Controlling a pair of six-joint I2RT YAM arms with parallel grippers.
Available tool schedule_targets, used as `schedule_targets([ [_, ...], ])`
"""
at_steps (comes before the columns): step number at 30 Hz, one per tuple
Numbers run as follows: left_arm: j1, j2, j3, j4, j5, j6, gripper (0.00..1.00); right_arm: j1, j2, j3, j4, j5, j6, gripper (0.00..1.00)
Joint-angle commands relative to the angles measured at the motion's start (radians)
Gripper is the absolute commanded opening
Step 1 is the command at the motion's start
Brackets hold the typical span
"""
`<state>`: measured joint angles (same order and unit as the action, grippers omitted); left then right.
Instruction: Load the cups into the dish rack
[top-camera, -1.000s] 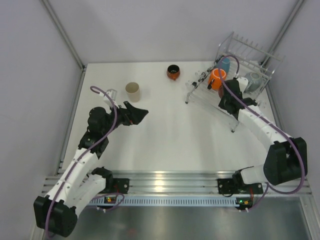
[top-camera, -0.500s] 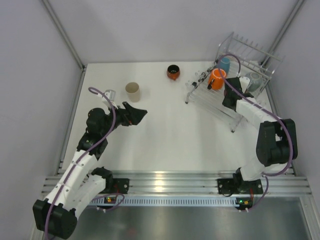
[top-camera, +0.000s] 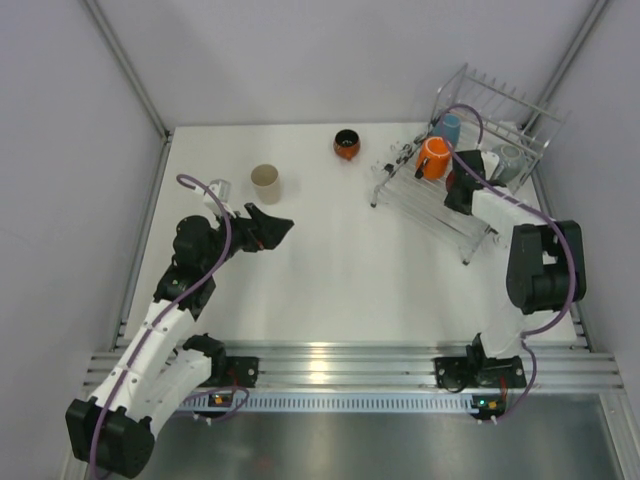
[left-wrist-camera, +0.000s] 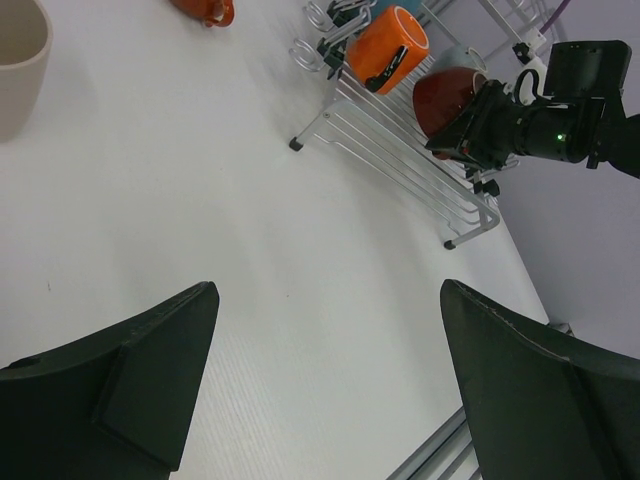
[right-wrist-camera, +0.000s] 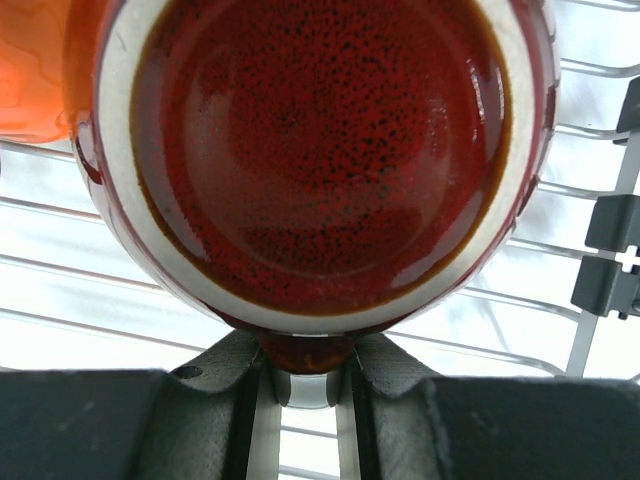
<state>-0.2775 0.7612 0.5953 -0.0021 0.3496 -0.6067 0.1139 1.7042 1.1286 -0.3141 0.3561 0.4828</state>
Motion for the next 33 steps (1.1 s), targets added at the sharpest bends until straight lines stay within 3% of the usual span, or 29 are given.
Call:
schedule_targets([
  [1,-0.002,-0.008,0.046,0.024,-0.011,-0.001,0.98,-0.020,-0.008,0.076,0.115,0.011,0.008,0.00],
  [11,0.000,0.010,0.055,0.024,-0.008,-0.005,0.98,-0.030,0.046,0.122,0.098,-0.016,-0.009,0.03],
  [21,0.000,0.018,0.072,0.024,-0.003,-0.008,0.98,-0.052,0.057,0.146,0.067,-0.031,-0.069,0.28],
  [33,-0.002,0.030,0.092,0.028,0.009,-0.022,0.98,-0.083,0.028,0.149,0.006,-0.022,-0.101,0.32],
])
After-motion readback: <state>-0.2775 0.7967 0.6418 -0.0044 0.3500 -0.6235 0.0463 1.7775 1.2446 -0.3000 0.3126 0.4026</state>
